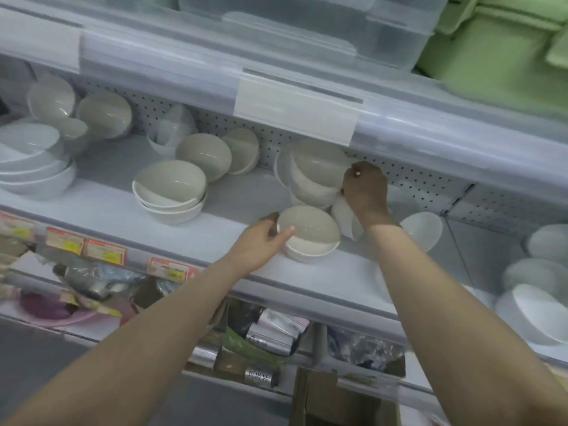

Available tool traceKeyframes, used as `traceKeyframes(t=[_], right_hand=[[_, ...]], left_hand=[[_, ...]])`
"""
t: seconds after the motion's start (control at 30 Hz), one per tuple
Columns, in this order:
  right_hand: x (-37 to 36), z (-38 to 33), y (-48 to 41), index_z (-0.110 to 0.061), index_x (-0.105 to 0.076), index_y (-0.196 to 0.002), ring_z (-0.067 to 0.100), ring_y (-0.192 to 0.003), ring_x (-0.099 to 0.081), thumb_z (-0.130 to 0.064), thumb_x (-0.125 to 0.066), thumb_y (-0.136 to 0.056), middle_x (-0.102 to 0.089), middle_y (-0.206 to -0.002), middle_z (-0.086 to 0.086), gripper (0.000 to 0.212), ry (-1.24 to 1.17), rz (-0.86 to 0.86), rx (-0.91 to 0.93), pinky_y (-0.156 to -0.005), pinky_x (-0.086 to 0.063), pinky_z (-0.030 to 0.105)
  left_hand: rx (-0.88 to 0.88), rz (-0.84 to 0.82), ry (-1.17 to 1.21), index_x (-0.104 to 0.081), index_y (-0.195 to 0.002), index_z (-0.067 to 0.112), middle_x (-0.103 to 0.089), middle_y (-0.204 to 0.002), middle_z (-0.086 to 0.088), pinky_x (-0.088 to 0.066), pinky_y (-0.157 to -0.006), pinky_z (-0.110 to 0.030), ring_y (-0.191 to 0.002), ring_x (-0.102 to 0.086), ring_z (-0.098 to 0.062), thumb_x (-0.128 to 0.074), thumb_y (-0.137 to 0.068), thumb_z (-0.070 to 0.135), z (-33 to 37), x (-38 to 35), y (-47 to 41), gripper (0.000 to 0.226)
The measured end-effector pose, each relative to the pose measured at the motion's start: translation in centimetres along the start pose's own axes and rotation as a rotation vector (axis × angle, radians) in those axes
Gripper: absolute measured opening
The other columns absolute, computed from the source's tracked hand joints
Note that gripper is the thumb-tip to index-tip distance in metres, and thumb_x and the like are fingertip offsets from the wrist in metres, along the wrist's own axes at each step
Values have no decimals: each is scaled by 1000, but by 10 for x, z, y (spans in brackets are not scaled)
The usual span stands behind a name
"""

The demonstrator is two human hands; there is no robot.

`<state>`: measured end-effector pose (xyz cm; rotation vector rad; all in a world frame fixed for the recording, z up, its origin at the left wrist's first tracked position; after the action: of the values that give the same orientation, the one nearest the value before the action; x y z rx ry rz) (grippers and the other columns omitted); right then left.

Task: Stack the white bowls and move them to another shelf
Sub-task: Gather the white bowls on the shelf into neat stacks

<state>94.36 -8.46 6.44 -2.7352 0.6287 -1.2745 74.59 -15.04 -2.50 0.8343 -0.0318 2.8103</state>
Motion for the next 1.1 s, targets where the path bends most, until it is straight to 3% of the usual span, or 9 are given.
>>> traceKeyframes(t=[0.1,0.23,0.4,0.53,0.73,0.8,0.9,1.03,1.1], right_hand=[[23,21,-8,2,-66,-84,35,-85,-65,-13,-42,-93,-71,-88,21,29,-20,62,-62,-78,-52,36],[55,52,-9,-7,-49,-61,35,-79,-66,-10,-42,-92,-69,-81,22,32,-56,125,-112,-68,-48,33],[86,87,0,-1,-67,-97,31,-85,-67,-15,-43,-96,-71,-88,18,28,-25,171,-138,-75,-50,30],[96,104,2,-8,-66,-113,32,-92,-68,-17,-41,-97,-72,-99,16,31,-27,167,-132,-83,-52,32],[83,90,-4,4,-68,-91,36,-81,-67,-13,-43,-95,-70,-83,21,31,-56,163,-78,-78,-52,35],[73,81,-7,4,-67,-84,38,-80,-67,-15,-43,-93,-70,-82,21,32,-75,154,-60,-81,-54,43],[58,65,-5,-1,-69,-92,37,-84,-68,-16,-44,-93,-71,-88,21,29,-89,142,-81,-82,-54,39],[40,43,4,-1,-69,-95,32,-83,-63,-16,-45,-93,-70,-88,15,28,-54,100,-105,-73,-46,30],[30,34,8,-5,-69,-96,34,-86,-66,-25,-42,-87,-71,-90,16,34,-88,77,-114,-80,-52,34]], left_hand=[[-62,177,-146,-51,-140,7,-54,-140,-15,-41,-106,-36,-125,-53,-32,-49,-99,47,7,0,-14,57],[-181,214,-336,-57,-136,13,-56,-138,-14,-37,-102,-33,-124,-50,-35,-59,-95,45,39,-15,-40,53],[-143,16,-550,-53,-138,17,-52,-141,-14,-37,-101,-35,-125,-49,-34,-49,-95,57,84,-49,-66,59],[-118,44,-630,-56,-133,12,-53,-136,-17,-35,-100,-36,-120,-49,-34,-42,-100,53,94,-64,-69,54],[-55,180,-566,-56,-134,22,-49,-133,-10,-38,-100,-37,-119,-44,-34,-55,-90,60,61,-43,-55,58],[-95,174,-638,-60,-129,25,-54,-129,-8,-41,-96,-36,-116,-46,-32,-61,-89,53,51,-32,-45,49],[-98,146,-780,-54,-136,27,-52,-131,-9,-44,-92,-37,-114,-48,-34,-66,-89,32,37,-18,-37,49],[69,16,-537,-48,-139,26,-57,-127,-12,-49,-89,-36,-111,-58,-36,-57,-85,8,30,6,-34,58],[94,-9,-500,-53,-135,26,-63,-125,-8,-49,-87,-33,-112,-59,-33,-56,-83,6,23,20,-30,56]])
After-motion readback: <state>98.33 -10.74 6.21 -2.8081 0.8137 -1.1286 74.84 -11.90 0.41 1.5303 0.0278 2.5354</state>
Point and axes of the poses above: each hand's wrist, its own y-axis away from the middle knuckle, its own x-axis out of the back of the hand, z = x × y, the point moved 1 cm from there along -y, towards the middle knuckle
